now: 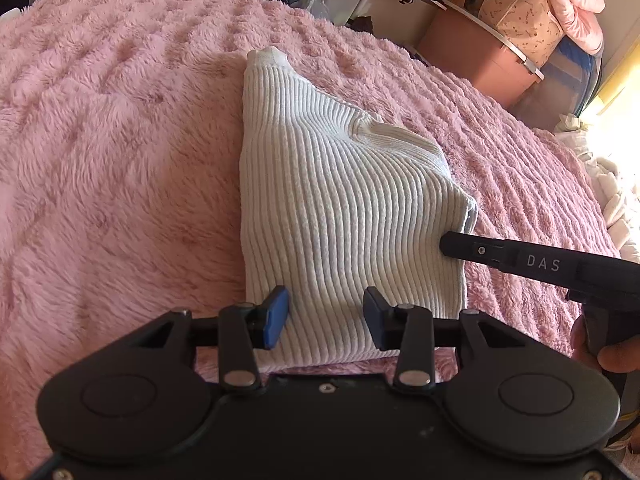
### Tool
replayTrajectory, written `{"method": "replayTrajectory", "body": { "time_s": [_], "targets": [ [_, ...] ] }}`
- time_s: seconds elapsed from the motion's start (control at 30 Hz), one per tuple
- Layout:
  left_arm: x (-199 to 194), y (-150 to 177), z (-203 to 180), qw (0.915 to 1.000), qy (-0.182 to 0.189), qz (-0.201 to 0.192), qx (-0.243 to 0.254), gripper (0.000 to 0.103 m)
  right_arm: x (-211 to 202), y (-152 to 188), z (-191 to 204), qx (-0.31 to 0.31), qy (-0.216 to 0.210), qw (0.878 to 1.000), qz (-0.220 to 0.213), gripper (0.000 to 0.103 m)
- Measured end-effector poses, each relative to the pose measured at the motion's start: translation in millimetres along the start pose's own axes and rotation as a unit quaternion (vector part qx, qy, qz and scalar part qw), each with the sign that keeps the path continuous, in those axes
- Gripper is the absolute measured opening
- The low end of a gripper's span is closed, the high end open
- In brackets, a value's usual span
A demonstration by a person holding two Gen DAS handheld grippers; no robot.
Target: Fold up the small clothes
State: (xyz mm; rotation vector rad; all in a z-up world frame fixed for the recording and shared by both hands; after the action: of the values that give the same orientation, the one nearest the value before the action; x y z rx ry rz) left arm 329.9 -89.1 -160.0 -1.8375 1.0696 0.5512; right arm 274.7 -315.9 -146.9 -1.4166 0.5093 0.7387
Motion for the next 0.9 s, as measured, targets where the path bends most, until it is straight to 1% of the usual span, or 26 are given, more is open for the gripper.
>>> {"method": "replayTrajectory", "body": {
  "time_s": [0.17, 0.33, 0.43, 0.5, 0.6, 0.63, 0.67, 0.7, 0.73, 0.77, 0.9],
  "targets": [
    [9.4, 1.3, 0.4, 0.9999, -0.010, 0.010, 0.007, 0.042, 19.1, 13.3, -12.6, 0.025, -0.008, 1.000, 0.015, 0.009],
    [13.5, 3.9, 0.5, 0.9997, -0.017, 0.010, 0.012, 0.043, 22.2, 18.9, -16.5, 0.034, -0.025, 0.999, 0.011, 0.009],
    [8.1, 2.7, -2.9, 0.9997, -0.015, 0.006, 0.016, 0.043, 15.7, 17.7, -19.7, 0.040, -0.044, 0.998, 0.009, 0.013],
    [0.6, -0.9, -5.8, 0.9997, -0.010, -0.002, 0.020, 0.043, 6.6, 15.0, -23.5, 0.050, -0.061, 0.997, 0.002, 0.019],
    [-9.7, -11.8, -10.7, 0.9995, 0.002, -0.017, 0.025, 0.043, -12.3, 2.9, -30.6, 0.044, -0.063, 0.997, -0.026, 0.020],
    [-11.5, -16.0, -13.0, 0.9994, 0.005, -0.023, 0.027, 0.043, -16.1, -2.6, -34.0, 0.043, -0.059, 0.997, -0.034, 0.021],
    [-12.2, -20.3, -15.4, 0.9991, 0.008, -0.028, 0.029, 0.043, -17.7, -10.0, -39.0, 0.042, -0.051, 0.997, -0.042, 0.023],
    [-11.7, -25.6, -18.4, 0.9989, 0.012, -0.033, 0.030, 0.043, -16.0, -17.6, -44.3, 0.041, -0.042, 0.997, -0.046, 0.030],
    [-10.1, -29.6, -21.1, 0.9988, 0.017, -0.034, 0.031, 0.044, -11.5, -25.0, -50.7, 0.044, -0.033, 0.997, -0.047, 0.033],
    [-7.3, -33.4, -24.2, 0.9987, 0.020, -0.034, 0.032, 0.044, -6.4, -30.4, -56.0, 0.050, -0.027, 0.997, -0.047, 0.040],
    [6.5, -40.2, -32.8, 0.9987, 0.020, -0.028, 0.037, 0.044, 26.1, -46.6, -80.1, 0.098, -0.039, 0.994, -0.033, 0.040]
  ]
}}
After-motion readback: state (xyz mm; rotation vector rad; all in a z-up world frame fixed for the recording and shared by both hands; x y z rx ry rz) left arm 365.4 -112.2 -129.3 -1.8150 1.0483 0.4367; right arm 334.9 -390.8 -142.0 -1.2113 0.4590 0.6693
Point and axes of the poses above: each gripper's, at about its wrist camera, not at the fingertips, and x roughly the way its jaws point, z to its left, y to its underside, the point moved 1 cm from there along x, roughly the way its jaws point, and after that the axes turned 9 degrees about -x, right-handed, at the moved point
